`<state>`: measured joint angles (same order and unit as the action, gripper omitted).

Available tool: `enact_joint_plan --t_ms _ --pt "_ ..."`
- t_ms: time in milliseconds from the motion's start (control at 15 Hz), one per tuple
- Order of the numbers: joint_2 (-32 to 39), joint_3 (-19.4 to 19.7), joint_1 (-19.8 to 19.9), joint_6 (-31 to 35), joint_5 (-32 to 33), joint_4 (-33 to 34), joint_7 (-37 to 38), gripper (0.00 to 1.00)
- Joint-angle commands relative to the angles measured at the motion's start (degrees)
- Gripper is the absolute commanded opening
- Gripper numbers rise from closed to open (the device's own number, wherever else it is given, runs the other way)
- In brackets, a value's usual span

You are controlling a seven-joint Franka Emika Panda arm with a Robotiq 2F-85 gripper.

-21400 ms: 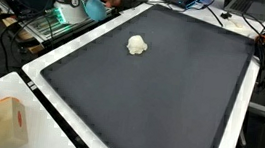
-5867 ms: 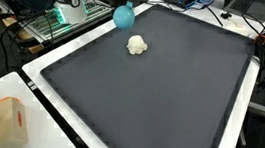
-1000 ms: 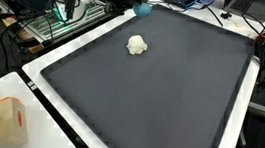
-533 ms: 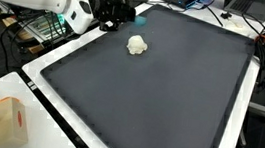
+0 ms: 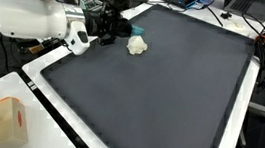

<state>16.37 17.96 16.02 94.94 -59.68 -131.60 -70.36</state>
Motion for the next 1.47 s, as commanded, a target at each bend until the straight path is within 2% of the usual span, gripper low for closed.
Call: enact_joint_plan --t_ms 0,267,733,1400 --pt "4.69 -1.40 2.28 -2.61 -3.60 2.80 1.91 0.25" --pt "8.11 -2.18 2.64 -2.45 -6.25 4.56 3.51 0.25" --pt "12.19 -2.19 2.04 0.63 -4.90 6.74 10.04 0.25" --pt "13.75 -2.03 0.32 5.97 3.52 8.98 6.63 0.25"
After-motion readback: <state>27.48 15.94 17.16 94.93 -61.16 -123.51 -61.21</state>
